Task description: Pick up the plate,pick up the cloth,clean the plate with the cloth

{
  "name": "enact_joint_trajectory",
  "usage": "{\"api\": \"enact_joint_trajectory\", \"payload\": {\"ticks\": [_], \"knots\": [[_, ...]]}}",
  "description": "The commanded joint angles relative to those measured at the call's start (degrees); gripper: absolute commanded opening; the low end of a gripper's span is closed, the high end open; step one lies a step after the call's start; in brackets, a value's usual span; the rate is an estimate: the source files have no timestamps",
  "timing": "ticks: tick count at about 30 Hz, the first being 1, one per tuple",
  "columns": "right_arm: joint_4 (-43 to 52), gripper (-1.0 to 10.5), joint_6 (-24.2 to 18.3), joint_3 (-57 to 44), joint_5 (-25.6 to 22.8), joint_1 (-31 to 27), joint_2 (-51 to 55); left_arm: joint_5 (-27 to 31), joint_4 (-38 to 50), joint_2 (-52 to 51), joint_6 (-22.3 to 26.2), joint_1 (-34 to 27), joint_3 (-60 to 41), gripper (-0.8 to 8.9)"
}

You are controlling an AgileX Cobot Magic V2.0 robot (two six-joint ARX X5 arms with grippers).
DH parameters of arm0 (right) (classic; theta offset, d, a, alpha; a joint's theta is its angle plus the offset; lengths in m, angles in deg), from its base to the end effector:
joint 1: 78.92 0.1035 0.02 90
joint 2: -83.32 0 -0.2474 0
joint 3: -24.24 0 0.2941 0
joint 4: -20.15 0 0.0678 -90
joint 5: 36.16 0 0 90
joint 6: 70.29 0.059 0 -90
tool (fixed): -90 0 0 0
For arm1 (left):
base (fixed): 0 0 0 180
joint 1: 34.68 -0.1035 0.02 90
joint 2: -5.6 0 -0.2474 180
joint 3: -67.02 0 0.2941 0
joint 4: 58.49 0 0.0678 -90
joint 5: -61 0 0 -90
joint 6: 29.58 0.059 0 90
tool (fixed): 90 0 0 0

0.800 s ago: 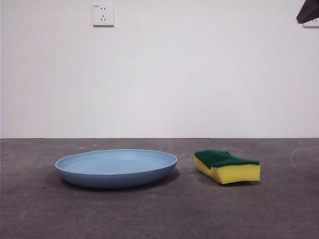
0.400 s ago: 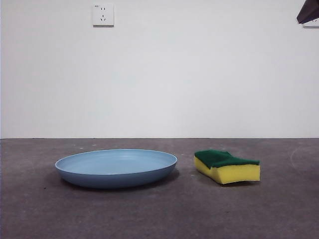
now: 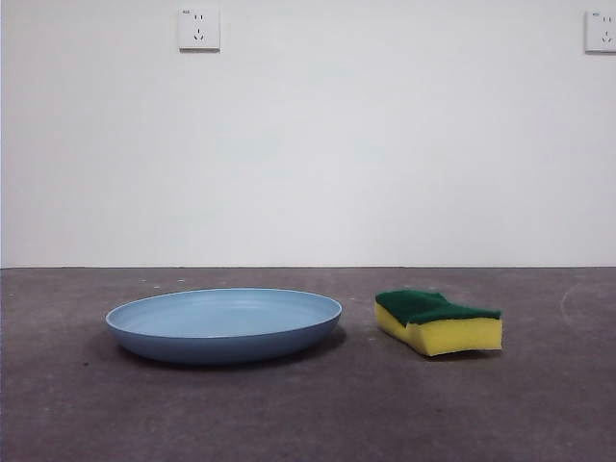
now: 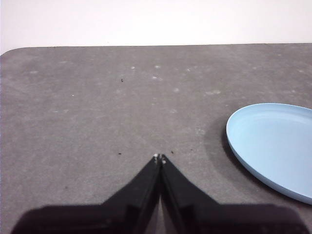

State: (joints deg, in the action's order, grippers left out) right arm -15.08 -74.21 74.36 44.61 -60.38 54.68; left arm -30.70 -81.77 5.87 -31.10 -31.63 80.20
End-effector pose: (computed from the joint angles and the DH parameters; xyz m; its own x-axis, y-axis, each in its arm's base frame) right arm 0.1917 0.0543 0.2998 0.9600 0.1528 -0.2346 -0.1812 0.9779 -0.1044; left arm 0.1836 -0.0115 0.1476 0.9803 -0.0819 -0.1799 0.0775 0.9965 -0.0314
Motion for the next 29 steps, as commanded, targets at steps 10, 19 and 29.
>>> {"api": "enact_joint_trajectory", "payload": {"ticks": [10,19,29], "knots": [[17.9,0.0,2.3,-22.6,12.3,-13.7,16.1,0.0,0.0,-0.2,-0.2,-0.2,-0.8,-0.03],[19.4,0.0,7.8,-35.6,12.3,-13.7,25.1,0.0,0.0,-0.2,-0.2,-0.2,-0.8,-0.03],[12.9,0.0,11.3,-38.0,12.3,-13.5,28.5,0.0,0.0,-0.2,-0.2,-0.2,-0.8,-0.03]]}}
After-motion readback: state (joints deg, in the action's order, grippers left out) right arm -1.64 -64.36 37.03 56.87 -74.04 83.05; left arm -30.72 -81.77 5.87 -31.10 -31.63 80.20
